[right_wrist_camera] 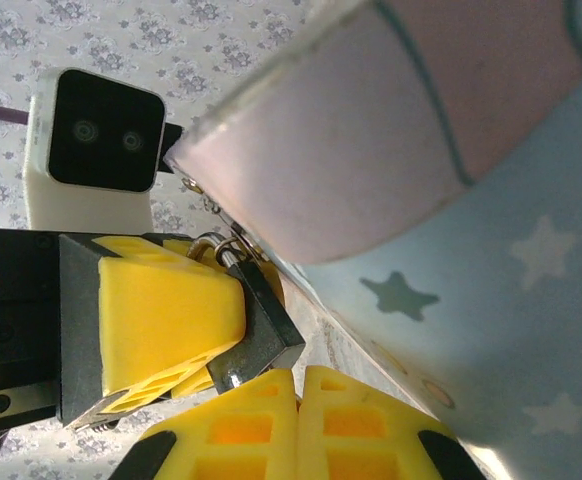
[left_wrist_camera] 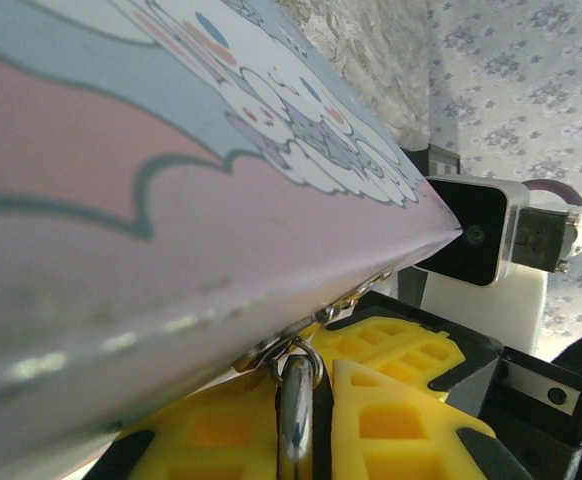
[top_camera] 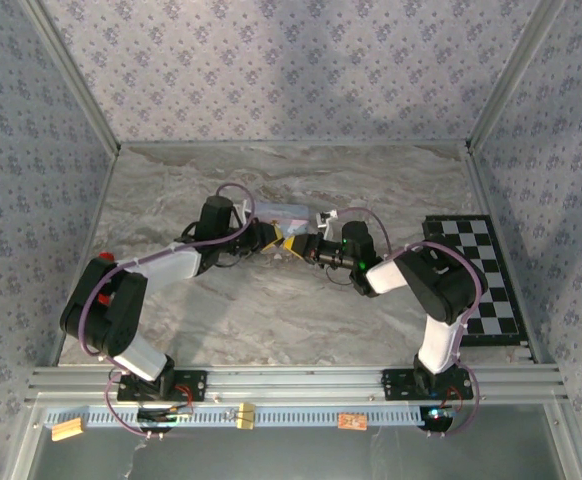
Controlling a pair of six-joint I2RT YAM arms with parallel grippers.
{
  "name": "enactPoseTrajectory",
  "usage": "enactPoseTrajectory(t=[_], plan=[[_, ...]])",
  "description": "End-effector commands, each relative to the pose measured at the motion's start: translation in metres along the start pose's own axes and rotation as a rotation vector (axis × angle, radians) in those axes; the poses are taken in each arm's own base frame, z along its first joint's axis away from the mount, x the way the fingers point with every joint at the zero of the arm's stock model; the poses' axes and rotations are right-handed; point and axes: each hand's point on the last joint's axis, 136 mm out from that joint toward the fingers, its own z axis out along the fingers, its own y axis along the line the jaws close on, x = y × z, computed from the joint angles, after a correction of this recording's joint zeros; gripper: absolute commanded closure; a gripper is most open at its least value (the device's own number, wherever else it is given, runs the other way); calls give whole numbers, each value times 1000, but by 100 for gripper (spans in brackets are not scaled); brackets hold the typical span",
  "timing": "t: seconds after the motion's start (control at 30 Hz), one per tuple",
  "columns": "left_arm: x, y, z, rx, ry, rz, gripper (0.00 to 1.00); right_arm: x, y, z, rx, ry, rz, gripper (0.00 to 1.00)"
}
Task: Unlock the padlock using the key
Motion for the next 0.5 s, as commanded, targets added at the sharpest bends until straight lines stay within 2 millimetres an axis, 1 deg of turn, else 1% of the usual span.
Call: enactPoseTrajectory(t=[0.0,0.1,0.27,0.37,0.47], plan=[[57,-48,16,137,229,147,100,-25,63,4,-186,-84,-107,100],[59,-50,20,164,238,135,100,-34,63,-2,-201,-115,-87,100],[66,-39,24,144,262,131,100,-49,63,-17,-221,-167,-66,100],[71,-31,23,119,278,142,100,-51,65,-21,-225,-172,-71,100],[73,-18,23,74,279,150,100,-49,65,-19,-221,-164,-63,100]])
